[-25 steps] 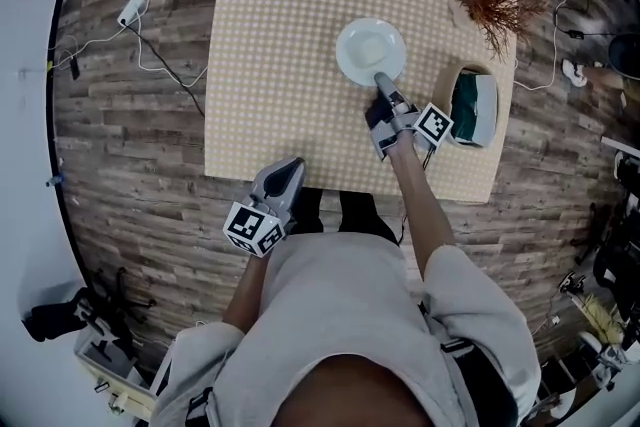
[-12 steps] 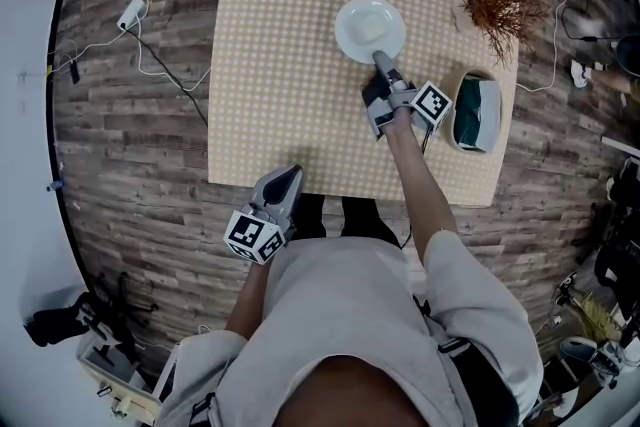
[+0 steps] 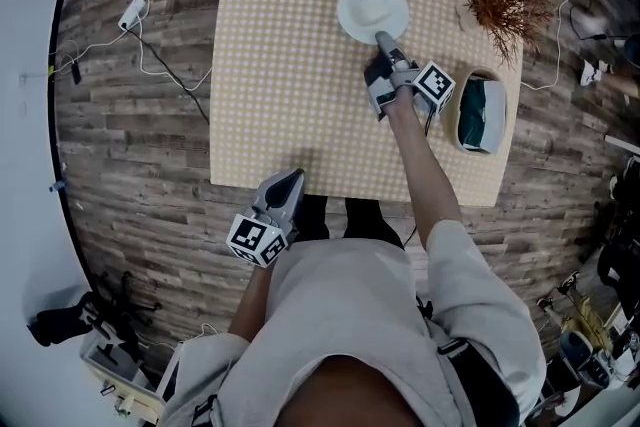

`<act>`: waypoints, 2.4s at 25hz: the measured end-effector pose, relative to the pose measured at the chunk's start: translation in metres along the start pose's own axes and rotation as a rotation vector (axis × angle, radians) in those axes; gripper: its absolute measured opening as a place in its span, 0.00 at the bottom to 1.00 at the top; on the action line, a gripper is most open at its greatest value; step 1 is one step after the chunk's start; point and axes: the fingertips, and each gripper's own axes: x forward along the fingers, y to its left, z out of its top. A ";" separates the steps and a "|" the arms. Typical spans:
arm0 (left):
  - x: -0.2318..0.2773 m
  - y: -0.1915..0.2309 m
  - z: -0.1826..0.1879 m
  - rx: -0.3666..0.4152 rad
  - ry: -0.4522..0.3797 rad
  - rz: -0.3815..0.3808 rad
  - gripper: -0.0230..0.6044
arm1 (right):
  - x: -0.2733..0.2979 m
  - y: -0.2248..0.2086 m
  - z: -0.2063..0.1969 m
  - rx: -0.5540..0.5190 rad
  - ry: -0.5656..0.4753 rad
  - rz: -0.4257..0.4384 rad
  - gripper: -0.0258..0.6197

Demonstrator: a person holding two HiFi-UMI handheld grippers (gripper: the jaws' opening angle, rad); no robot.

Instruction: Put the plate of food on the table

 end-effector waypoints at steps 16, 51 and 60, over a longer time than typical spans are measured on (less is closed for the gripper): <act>0.001 0.007 0.000 -0.011 -0.006 0.006 0.05 | 0.014 -0.011 0.000 0.065 -0.018 -0.021 0.06; -0.009 0.005 0.011 -0.005 -0.056 0.017 0.05 | 0.015 -0.008 0.007 0.263 -0.108 -0.085 0.27; -0.010 0.002 0.008 -0.004 -0.049 0.007 0.05 | 0.011 0.000 0.000 0.055 -0.035 -0.071 0.36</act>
